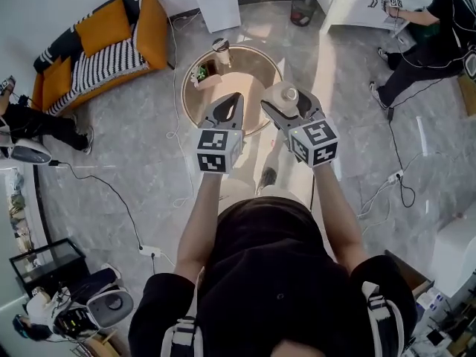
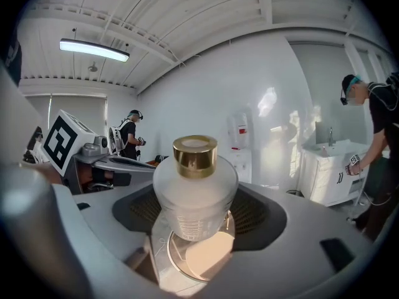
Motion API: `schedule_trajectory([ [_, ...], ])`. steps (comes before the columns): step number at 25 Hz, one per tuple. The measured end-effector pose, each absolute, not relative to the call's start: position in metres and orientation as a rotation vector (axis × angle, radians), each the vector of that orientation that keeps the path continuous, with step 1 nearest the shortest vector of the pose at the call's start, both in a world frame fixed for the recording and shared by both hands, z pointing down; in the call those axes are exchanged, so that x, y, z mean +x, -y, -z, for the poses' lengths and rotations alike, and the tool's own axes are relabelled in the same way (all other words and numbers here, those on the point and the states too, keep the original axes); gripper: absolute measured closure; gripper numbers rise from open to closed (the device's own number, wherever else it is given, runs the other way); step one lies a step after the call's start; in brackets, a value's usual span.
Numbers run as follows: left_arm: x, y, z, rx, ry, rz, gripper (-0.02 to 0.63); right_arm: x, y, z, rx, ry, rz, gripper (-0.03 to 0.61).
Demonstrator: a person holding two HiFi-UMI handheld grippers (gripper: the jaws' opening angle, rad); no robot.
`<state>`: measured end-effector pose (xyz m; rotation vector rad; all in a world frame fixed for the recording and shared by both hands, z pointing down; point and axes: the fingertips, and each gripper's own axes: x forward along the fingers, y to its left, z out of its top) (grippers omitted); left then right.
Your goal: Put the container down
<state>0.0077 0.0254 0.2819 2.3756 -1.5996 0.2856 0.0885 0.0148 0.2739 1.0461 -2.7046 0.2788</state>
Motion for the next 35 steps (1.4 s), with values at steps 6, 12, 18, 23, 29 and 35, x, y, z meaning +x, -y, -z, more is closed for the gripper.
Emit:
schedule_trajectory([
  [6, 0.005, -0.017, -0.306, 2.303, 1.598, -0.31, 0.595, 0.087, -0.004, -0.298, 1.002, 2.702, -0.351, 0.249],
  [12, -0.005, -0.003, -0.323, 2.289, 1.565, -0.36, 0.595, 0.082, 0.018, -0.312, 1.028, 2.688, -0.411, 0.249],
  [18, -0.026, 0.031, -0.33, 2.298, 1.52, -0.343, 0.595, 0.066, 0.045, -0.314, 1.086, 2.648, -0.41, 0.249],
  [23, -0.037, 0.068, -0.337, 2.316, 1.472, -0.342, 0.595, 0.055, 0.073, -0.317, 1.118, 2.622, -0.39, 0.249],
  [29, -0.047, 0.11, -0.354, 2.388, 1.38, -0.367, 0.595, 0.034, 0.103, -0.332, 1.188, 2.607, -0.377, 0.249],
  [35, -0.051, 0.157, -0.385, 2.438, 1.258, -0.412, 0.595, 0.017, 0.138, -0.363, 1.268, 2.555, -0.422, 0.249],
])
